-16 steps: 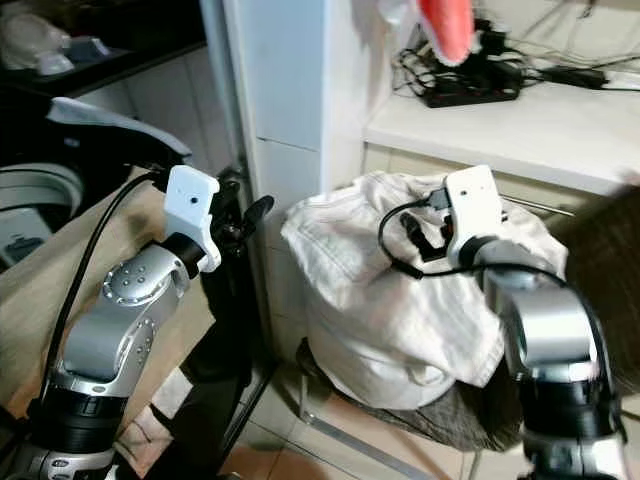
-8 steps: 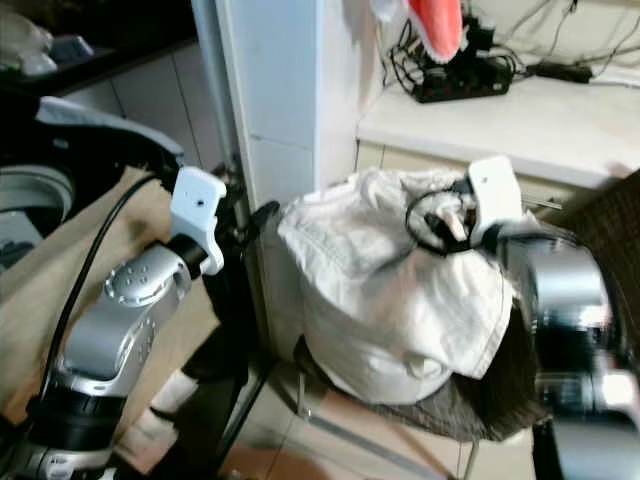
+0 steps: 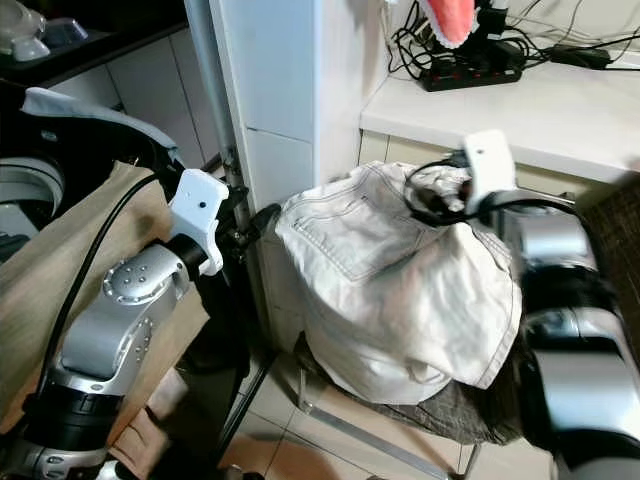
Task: Clothes washing
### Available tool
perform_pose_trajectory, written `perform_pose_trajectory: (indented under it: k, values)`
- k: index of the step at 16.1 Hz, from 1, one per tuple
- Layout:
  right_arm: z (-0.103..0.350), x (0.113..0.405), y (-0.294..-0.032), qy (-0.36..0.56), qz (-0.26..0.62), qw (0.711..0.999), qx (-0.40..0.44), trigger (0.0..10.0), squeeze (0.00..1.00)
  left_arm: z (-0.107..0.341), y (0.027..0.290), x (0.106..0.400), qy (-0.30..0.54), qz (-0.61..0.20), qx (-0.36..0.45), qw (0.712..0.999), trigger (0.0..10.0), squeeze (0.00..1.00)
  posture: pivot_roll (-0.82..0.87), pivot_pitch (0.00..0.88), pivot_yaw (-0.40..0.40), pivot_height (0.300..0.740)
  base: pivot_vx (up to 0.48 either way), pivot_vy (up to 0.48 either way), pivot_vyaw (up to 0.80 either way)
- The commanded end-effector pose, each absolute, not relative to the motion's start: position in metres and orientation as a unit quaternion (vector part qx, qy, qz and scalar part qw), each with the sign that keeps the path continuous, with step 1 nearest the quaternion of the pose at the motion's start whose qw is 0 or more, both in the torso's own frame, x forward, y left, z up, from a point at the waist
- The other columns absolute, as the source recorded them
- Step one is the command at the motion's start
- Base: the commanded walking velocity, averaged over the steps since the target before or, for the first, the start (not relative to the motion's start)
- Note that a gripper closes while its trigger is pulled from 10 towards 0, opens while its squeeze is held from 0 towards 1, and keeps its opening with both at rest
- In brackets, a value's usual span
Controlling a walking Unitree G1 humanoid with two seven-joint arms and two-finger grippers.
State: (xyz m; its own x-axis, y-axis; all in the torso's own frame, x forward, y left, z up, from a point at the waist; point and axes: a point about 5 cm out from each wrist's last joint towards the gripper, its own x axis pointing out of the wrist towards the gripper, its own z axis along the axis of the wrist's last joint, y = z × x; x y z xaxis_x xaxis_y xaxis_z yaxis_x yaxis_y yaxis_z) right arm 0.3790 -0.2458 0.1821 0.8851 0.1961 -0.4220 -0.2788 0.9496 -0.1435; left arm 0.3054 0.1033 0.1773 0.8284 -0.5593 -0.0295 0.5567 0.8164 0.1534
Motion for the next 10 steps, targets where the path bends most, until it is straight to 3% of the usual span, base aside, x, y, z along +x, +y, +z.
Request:
perform_pose_trajectory:
  k: [1,2,4,9,10]
  values:
    - [0.175,0.381,-0.241,0.219,0.13,0.961,-0.111,10.0,1.0,0.185,0.1,0.3,-0.019,-0.34,0.074,0.937,10.0,0.0,-0.03,0.0,0.043,0.74,0.0,0.0,0.0]
    - [0.164,0.38,-0.241,0.248,0.121,0.952,-0.13,10.0,0.0,0.183,0.098,0.291,-0.009,-0.384,0.074,0.92,10.0,0.0,-0.03,0.0,0.043,0.74,0.0,0.0,0.0]
    - [0.15,0.378,-0.243,0.28,0.106,0.941,-0.159,10.0,0.0,0.179,0.098,0.283,0.006,-0.423,0.085,0.902,10.0,0.0,-0.03,0.0,0.043,0.74,0.0,0.0,0.0]
    - [0.132,0.374,-0.254,0.308,0.066,0.927,-0.204,10.0,0.0,0.178,0.104,0.281,0.016,-0.425,0.1,0.9,10.0,0.0,0.0,0.0,0.027,0.74,0.0,0.0,0.0]
    - [0.132,0.373,-0.255,0.308,0.061,0.928,-0.202,8.0,0.0,0.178,0.104,0.28,0.018,-0.428,0.102,0.898,10.0,0.0,0.0,0.0,0.027,0.74,0.0,0.0,0.0]
